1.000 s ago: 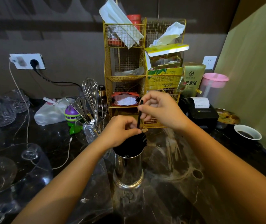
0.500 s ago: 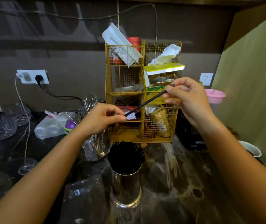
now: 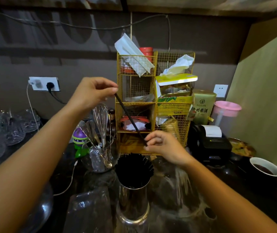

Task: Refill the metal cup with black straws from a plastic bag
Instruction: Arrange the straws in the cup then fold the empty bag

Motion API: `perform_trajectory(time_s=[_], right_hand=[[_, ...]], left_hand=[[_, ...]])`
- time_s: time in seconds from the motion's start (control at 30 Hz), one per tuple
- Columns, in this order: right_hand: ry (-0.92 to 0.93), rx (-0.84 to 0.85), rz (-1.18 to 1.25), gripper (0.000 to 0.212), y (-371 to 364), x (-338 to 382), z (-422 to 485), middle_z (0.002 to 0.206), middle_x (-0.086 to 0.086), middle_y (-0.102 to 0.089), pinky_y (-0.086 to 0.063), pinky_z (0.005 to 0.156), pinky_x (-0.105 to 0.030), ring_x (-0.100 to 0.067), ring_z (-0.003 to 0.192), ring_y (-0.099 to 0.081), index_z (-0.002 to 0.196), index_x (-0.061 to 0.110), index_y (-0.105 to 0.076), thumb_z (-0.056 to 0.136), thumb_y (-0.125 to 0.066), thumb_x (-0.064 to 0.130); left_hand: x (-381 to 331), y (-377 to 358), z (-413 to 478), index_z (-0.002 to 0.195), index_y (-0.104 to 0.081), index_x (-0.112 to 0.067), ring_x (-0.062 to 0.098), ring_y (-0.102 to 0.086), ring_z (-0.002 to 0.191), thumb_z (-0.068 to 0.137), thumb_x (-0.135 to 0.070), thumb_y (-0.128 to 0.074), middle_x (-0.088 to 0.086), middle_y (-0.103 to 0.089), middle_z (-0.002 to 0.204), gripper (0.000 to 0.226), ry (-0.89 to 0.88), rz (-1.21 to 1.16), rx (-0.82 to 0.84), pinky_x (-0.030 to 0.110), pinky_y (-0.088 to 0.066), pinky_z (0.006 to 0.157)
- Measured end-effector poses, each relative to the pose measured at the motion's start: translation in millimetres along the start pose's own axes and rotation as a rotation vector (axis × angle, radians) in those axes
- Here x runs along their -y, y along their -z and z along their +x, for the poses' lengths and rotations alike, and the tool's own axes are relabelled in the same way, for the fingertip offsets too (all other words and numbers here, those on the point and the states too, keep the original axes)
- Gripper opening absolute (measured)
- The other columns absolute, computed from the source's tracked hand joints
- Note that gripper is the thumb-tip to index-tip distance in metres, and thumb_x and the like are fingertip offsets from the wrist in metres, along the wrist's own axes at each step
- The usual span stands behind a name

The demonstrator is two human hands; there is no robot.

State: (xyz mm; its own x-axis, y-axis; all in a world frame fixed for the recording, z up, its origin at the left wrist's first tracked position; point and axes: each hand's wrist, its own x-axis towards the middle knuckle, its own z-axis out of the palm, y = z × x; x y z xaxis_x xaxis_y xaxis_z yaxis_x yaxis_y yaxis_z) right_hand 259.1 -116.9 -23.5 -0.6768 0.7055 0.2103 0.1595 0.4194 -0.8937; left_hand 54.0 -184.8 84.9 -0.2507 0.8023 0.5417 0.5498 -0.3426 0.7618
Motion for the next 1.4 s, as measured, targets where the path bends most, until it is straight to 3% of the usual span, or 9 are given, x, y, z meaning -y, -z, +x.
perform_trajectory(time_s=[0.07, 0.23, 0.43, 0.7, 0.8, 0.87, 1.07, 1.23, 1.4], right_hand=[[-0.002, 0.058, -0.037, 0.028, -12.1, -1.8, 4.4, 0.067, 0.005, -0.058, -0.047, 0.065, -0.018, 0.005, 0.055, -0.056, 0.078, 0.028, -0.055, 0.076, -0.066, 0.002], [0.063, 0.105, -0.119, 0.015, -28.0, 3.7, 6.4, 0.063, 0.007, -0.053, -0.042, 0.060, -0.015, -0.001, 0.056, -0.051, 0.073, 0.022, -0.056, 0.080, -0.063, 0.011], [0.018, 0.107, -0.130, 0.005, -31.4, 2.4, 5.2, 0.066, 0.008, -0.058, -0.046, 0.057, -0.013, -0.004, 0.063, -0.058, 0.079, 0.015, -0.060, 0.083, -0.060, 0.014], [-0.069, 0.073, -0.176, 0.023, -38.2, -14.3, 2.4, 0.061, 0.004, -0.055, -0.048, 0.051, -0.013, 0.001, 0.052, -0.059, 0.068, 0.026, -0.051, 0.081, -0.062, 0.011], [-0.130, 0.076, -0.140, 0.012, -40.7, -21.0, -0.7, 0.062, 0.002, -0.058, -0.050, 0.052, -0.014, 0.000, 0.052, -0.059, 0.088, 0.016, -0.056, 0.081, -0.062, 0.008], [-0.150, 0.065, -0.108, 0.026, -41.3, -22.9, -2.9, 0.062, 0.002, -0.059, -0.050, 0.054, -0.014, -0.001, 0.053, -0.059, 0.102, 0.012, -0.053, 0.079, -0.063, 0.004], [-0.158, 0.055, -0.235, 0.023, -40.8, -26.8, -6.7, 0.063, 0.005, -0.058, -0.048, 0.070, -0.025, -0.006, 0.061, -0.055, 0.090, 0.011, -0.058, 0.072, -0.069, 0.000], [-0.166, 0.032, -0.237, 0.023, -39.6, -28.3, -7.7, 0.064, 0.004, -0.058, -0.047, 0.070, -0.024, -0.010, 0.065, -0.057, 0.088, 0.015, -0.056, 0.073, -0.069, 0.003], [-0.148, -0.008, -0.263, 0.019, -38.9, -22.2, -5.1, 0.069, 0.003, -0.059, -0.050, 0.077, -0.032, -0.014, 0.072, -0.058, 0.096, 0.007, -0.060, 0.078, -0.064, 0.009]], left_hand=[[-3.6, -7.9, 0.4, 0.095, -0.065, -0.012, -0.005, -0.058, 0.058, 0.078, -0.010, -0.061, -0.006, -0.062, 0.072, 0.017, -0.037, 0.056, 0.013, 0.006, -0.045, 0.057], [-0.4, -28.5, -11.6, 0.076, -0.060, -0.030, -0.005, -0.058, 0.058, 0.074, -0.007, -0.065, -0.006, -0.057, 0.067, 0.024, -0.111, 0.064, 0.132, 0.011, -0.050, 0.062], [21.3, -51.6, -39.4, 0.073, -0.059, -0.031, -0.006, -0.058, 0.062, 0.073, -0.008, -0.066, -0.010, -0.059, 0.068, 0.024, -0.126, 0.089, 0.237, 0.010, -0.049, 0.062], [59.0, -72.2, -73.3, 0.085, -0.066, -0.009, 0.008, -0.059, 0.071, 0.075, -0.008, -0.066, -0.004, -0.061, 0.074, 0.010, -0.070, 0.182, 0.270, 0.021, -0.048, 0.071], [73.3, -78.5, -85.0, 0.083, -0.067, -0.009, 0.012, -0.060, 0.071, 0.075, -0.009, -0.066, 0.002, -0.067, 0.077, 0.008, -0.086, 0.263, 0.301, 0.012, -0.043, 0.065], [80.5, -82.4, -91.7, 0.082, -0.068, -0.008, 0.015, -0.062, 0.074, 0.075, -0.009, -0.066, 0.008, -0.070, 0.080, 0.007, -0.079, 0.303, 0.319, 0.013, -0.042, 0.065], [96.4, -91.7, -103.4, 0.084, -0.071, -0.010, 0.023, -0.063, 0.084, 0.074, -0.013, -0.067, 0.012, -0.073, 0.086, 0.011, -0.121, 0.403, 0.368, 0.037, -0.050, 0.079], [97.2, -92.8, -106.6, 0.092, -0.070, -0.011, 0.026, -0.057, 0.089, 0.076, -0.014, -0.065, 0.012, -0.071, 0.091, 0.017, -0.149, 0.458, 0.353, 0.040, -0.047, 0.080], [96.1, -84.2, -103.2, 0.111, -0.061, -0.018, 0.025, -0.048, 0.112, 0.084, -0.030, -0.050, 0.008, -0.061, 0.116, 0.031, -0.139, 0.562, 0.372, 0.045, -0.040, 0.097]])
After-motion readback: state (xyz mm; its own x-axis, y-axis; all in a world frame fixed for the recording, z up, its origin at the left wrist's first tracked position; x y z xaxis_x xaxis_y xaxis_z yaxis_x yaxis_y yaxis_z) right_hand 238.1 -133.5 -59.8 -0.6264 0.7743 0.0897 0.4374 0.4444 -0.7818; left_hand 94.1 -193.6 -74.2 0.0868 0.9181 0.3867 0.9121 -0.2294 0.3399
